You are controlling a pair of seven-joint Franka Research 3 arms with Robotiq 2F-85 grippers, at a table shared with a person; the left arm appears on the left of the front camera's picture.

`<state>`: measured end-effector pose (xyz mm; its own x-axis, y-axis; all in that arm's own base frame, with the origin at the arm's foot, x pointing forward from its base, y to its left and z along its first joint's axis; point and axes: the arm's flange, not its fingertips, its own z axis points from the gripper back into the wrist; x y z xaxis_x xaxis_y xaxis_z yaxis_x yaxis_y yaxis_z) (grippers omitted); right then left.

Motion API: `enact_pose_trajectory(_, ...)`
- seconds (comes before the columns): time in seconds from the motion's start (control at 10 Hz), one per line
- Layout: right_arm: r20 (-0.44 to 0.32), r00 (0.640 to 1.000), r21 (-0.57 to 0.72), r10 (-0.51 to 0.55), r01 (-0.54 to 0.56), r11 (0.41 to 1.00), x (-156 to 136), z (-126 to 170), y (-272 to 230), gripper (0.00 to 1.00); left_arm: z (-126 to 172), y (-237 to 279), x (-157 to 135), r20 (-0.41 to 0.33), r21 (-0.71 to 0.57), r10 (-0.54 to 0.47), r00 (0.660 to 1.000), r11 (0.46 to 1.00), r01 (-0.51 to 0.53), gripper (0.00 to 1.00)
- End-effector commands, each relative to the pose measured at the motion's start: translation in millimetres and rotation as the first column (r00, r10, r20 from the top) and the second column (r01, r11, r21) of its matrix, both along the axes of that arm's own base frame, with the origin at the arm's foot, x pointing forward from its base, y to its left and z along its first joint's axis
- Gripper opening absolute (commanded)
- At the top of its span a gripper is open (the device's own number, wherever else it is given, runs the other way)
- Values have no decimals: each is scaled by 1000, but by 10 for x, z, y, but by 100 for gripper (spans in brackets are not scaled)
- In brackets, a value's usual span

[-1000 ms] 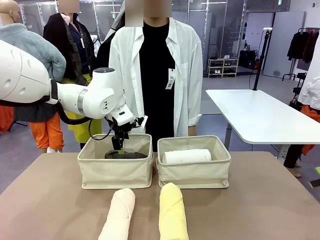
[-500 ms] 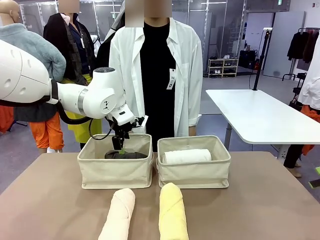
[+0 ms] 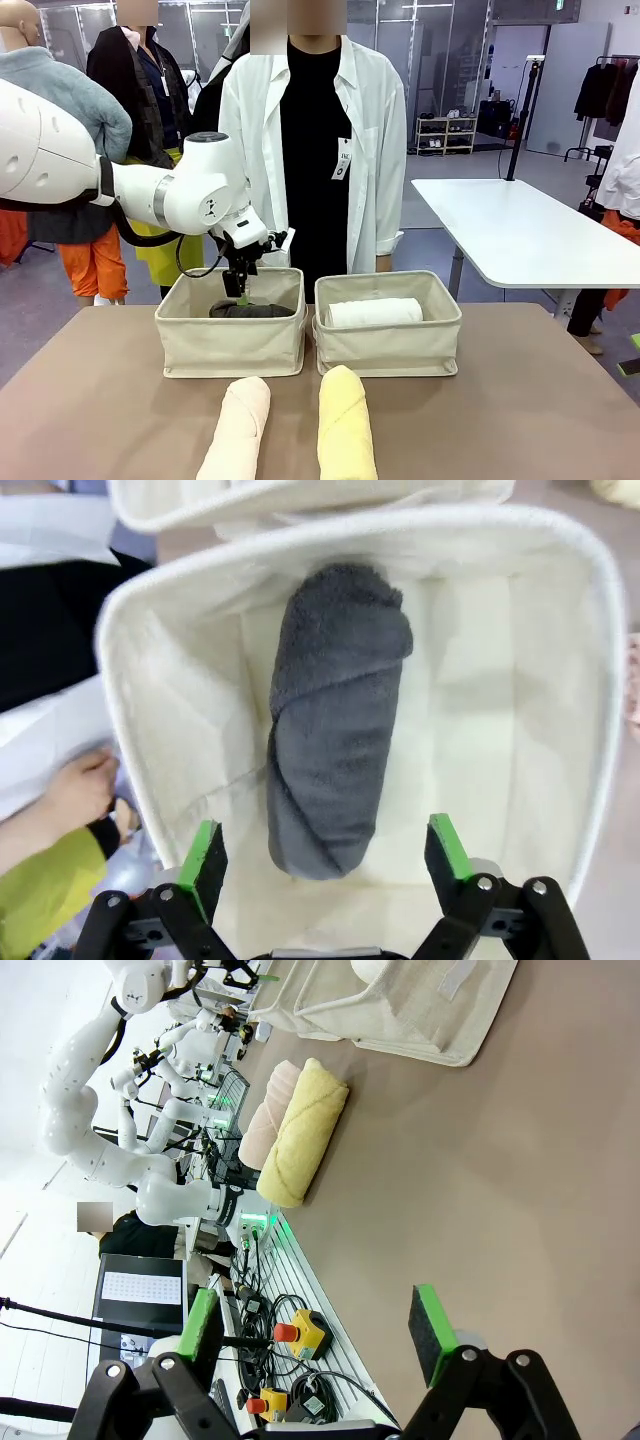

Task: Divide the towels into two baskets.
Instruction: Pick up one hotel-folded towel from the bottom of the table and place it in the Fabric basket indicated by the person.

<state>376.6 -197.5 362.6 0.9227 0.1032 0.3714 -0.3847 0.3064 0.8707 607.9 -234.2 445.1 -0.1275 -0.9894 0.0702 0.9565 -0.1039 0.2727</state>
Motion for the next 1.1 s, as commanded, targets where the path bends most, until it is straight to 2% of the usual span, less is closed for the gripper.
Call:
enact_pose_trajectory(0.0,7,1000,-10,-6,6,1000,-28,14,30,94,475,503,-300,-167,-181,42,985,981,-73,100)
enact_pose_trajectory(0.1,7,1000,-10,-6,6,1000,-28,14,30,94,651,738,-490,-248,-279,69,966,950,-140,100)
enact_pose_trajectory(0.2,7,1000,-10,-6,6,1000,-28,14,30,94,762,970,-678,-315,-318,100,944,926,-204,100)
enact_pose_trajectory(0.3,7,1000,-10,-6,6,1000,-28,14,30,94,862,1243,-909,-407,-426,103,908,858,-288,100)
enact_pose_trajectory(0.5,7,1000,-10,-6,6,1000,-28,14,30,94,849,1803,-1302,-547,-519,132,827,721,-458,100)
enact_pose_trajectory(0.6,7,1000,-10,-6,6,1000,-28,14,30,94,778,2095,-1509,-613,-555,103,783,649,-520,100)
enact_pose_trajectory(0.7,7,1000,-10,-6,6,1000,-28,14,30,94,641,2475,-1729,-642,-656,-25,766,535,-532,100)
enact_pose_trajectory(0.9,7,1000,-10,-6,6,1000,-28,14,30,94,220,3164,-2058,-700,-694,-71,711,303,-653,100)
enact_pose_trajectory(1.0,7,1000,-10,-6,6,1000,-28,14,30,94,-19,3442,-2212,-738,-668,-102,666,243,-703,100)
